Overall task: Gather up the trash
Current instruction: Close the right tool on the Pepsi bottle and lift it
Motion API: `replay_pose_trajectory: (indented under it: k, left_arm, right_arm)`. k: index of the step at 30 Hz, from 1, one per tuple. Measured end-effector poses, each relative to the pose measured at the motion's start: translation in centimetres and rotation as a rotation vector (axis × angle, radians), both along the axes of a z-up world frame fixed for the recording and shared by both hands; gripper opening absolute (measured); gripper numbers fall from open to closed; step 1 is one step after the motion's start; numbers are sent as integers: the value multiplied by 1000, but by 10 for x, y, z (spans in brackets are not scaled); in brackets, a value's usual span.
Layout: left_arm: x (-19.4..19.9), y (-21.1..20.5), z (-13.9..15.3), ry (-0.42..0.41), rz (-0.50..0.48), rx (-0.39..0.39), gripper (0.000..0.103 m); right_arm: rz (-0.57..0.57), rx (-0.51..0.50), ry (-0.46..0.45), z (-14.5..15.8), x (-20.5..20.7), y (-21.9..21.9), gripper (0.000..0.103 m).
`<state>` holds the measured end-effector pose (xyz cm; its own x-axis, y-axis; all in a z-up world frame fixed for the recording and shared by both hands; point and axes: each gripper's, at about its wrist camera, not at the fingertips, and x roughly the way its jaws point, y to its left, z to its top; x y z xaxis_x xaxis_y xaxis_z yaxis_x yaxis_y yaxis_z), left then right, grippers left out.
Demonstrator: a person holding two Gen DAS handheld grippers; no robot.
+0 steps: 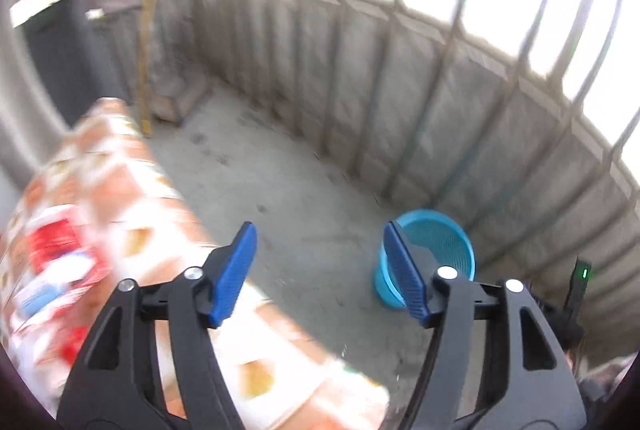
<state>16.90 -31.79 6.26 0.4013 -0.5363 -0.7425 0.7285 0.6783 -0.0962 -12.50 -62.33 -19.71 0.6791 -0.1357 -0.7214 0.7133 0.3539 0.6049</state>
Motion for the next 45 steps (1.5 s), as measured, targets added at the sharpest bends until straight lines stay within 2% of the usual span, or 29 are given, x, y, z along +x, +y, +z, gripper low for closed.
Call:
replay_pose_trajectory:
  k: [2, 5, 9, 13, 16, 19, 21, 26, 31, 34, 35, 36, 38, 41, 45]
  left_arm:
    - [9, 58, 31, -25, 58, -57, 71]
    - [17, 151, 63, -92, 169, -117, 78]
    - [28, 275, 74, -135, 397, -118, 83]
    - [31, 385, 54, -78, 642, -115, 83]
    - [25, 451, 20, -16, 792, -89, 83]
    - [12, 501, -26, 81, 914, -68, 83]
    - [1, 527, -52, 157, 970, -93, 83]
    - [-34, 557, -88, 232, 1025, -130, 83]
    - [-49, 572, -107, 250, 1030, -132, 83]
    - [-51, 577, -109, 250, 1025, -140, 83]
    - [-50, 577, -109, 248, 1022, -140, 83]
    - [-49, 577, -108, 246, 1017, -139, 83]
    - [-45, 577, -107, 244, 1005, -138, 83]
    - [-37, 573, -99, 228, 977, -152, 83]
    - [-21, 560, -82, 191, 910, -188, 83]
  right_arm:
    - [80, -44, -25, 28, 17, 22, 68]
    - [232, -104, -57, 62, 48, 60, 72]
    - [433, -104, -114, 97, 98, 114, 72]
    - [671, -95, -180, 125, 153, 190, 73]
    - [886, -67, -217, 133, 194, 266, 75]
    - [1077, 14, -179, 124, 235, 343, 77]
    - [1172, 81, -144, 114, 256, 389, 77]
    - [1321, 180, -66, 102, 298, 480, 77]
    - [1355, 200, -13, 96, 316, 521, 77]
    - [1378, 204, 3, 90, 317, 534, 76]
    - [1392, 203, 16, 89, 315, 537, 68]
    - [1407, 208, 13, 89, 312, 540, 64]
    - [1433, 209, 24, 90, 305, 541, 63]
    - [1489, 155, 44, 95, 304, 543, 63]
    - [1560, 107, 85, 100, 280, 518, 63]
